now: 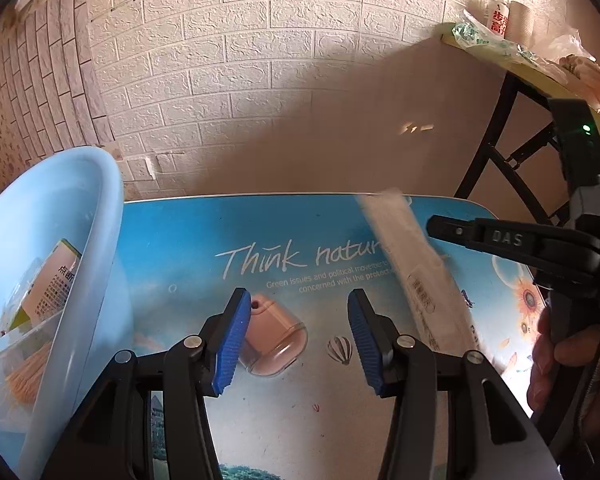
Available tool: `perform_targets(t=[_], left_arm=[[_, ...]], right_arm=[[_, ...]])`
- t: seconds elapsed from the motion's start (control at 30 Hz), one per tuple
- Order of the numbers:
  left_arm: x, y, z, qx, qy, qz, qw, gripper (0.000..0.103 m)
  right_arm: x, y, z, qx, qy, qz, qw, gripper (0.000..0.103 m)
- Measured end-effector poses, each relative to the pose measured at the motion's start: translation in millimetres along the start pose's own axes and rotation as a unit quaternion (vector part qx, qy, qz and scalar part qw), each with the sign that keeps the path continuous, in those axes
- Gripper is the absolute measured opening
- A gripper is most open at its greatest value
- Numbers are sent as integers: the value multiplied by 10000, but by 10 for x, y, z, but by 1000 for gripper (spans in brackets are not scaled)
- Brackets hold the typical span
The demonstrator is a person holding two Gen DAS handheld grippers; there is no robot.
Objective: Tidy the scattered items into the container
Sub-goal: 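Grasp the pink case with the left tool while the right tool grasps the white packet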
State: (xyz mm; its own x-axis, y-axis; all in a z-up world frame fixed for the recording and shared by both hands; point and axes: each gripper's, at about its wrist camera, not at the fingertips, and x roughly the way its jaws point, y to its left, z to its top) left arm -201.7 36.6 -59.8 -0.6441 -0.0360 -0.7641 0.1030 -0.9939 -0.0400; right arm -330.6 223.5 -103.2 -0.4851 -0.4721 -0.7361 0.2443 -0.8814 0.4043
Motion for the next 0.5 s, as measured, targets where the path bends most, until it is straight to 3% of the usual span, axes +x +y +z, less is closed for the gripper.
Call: perform_targets(t=[0.23, 0.3, 0.37, 0.43, 0.5], left_arm=[[-37, -7, -39, -139, -3, 203, 9997, 49], [-28, -10, -56, -160, 22, 301, 9994, 53], [-6, 9, -69, -225, 97, 336, 9991, 57], [21, 40, -77, -257, 153, 341, 9990, 57], [53, 63, -73, -292, 188, 323, 9989, 57]], right_arm=[[-150, 5, -117, -64, 117, 7, 9999, 1], [-290, 29, -164, -295, 109, 38, 9995, 11], [-376, 124, -224, -587, 32, 79, 9982, 38], [-449, 208, -288, -871, -32, 233, 9959, 45], [-470, 275, -340, -1114, 32, 227, 9935, 45]])
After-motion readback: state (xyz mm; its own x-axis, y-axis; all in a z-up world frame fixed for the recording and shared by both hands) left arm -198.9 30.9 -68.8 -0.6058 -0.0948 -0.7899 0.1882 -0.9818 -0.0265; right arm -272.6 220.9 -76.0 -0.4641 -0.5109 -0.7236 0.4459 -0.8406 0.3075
